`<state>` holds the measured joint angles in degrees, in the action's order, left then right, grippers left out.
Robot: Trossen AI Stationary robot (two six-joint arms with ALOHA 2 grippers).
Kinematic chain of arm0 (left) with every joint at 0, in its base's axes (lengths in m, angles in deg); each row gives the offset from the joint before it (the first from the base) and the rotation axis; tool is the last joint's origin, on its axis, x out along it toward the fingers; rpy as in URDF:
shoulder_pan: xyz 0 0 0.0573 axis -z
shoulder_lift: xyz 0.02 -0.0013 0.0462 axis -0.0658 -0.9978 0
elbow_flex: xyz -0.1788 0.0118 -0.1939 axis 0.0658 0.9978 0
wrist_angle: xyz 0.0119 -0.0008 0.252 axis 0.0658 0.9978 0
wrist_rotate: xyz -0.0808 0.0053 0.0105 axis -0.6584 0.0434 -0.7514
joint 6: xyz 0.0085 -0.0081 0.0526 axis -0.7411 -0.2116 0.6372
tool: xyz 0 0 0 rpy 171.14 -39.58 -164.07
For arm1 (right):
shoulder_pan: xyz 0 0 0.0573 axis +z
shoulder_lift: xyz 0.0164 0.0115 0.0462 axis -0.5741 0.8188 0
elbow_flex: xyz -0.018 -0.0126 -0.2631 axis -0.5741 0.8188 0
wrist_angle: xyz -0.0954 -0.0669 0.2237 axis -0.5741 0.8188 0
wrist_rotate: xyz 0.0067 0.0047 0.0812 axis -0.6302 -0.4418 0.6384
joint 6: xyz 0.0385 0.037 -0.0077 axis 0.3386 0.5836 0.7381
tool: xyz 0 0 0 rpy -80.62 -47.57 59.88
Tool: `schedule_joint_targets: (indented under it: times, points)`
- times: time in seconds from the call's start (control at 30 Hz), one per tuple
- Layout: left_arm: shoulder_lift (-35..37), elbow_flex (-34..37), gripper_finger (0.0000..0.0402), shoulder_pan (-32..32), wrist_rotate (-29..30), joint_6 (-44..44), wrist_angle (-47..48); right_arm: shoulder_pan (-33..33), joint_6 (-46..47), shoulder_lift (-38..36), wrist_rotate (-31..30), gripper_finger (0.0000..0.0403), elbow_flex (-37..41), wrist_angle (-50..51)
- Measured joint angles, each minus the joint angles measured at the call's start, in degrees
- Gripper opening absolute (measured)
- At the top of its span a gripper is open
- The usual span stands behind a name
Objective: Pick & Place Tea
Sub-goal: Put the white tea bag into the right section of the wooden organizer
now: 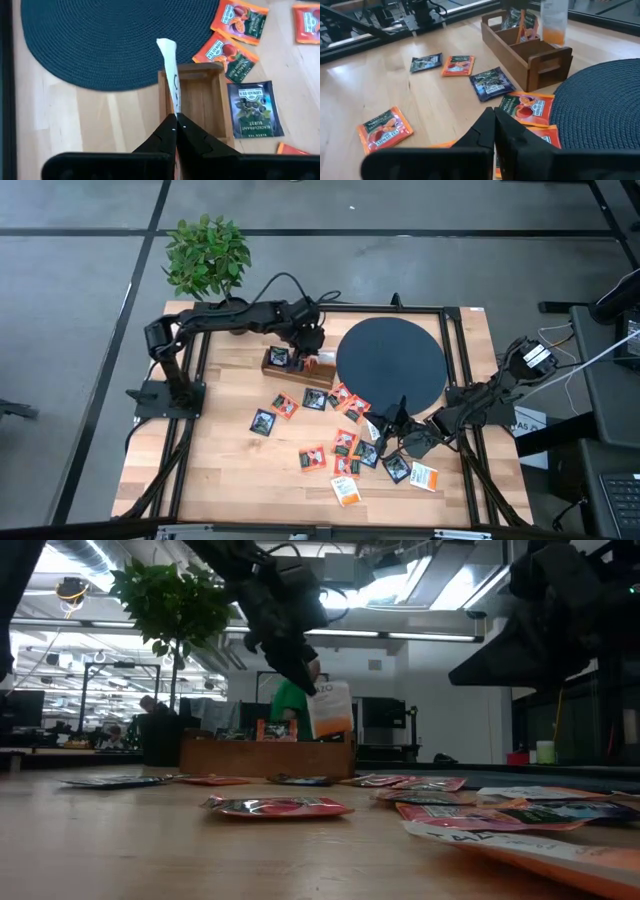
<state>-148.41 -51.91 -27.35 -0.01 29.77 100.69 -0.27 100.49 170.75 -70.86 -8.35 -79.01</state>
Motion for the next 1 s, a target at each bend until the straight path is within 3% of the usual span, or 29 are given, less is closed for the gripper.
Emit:
schedule_joint_targets:
  times: [0.5,1.0]
  points:
    - [-2.1,0.0,0.0001,0.0,1.3,0.6,1.5,0.0,-0.2,0.0,0.0,0.0008,0.0,0.3]
    - [-3.3,0.0,0.0001,2.5,7.1,0.9,-0.3,0.0,-0.2,0.0,0.0,0.0005,0.0,0.6]
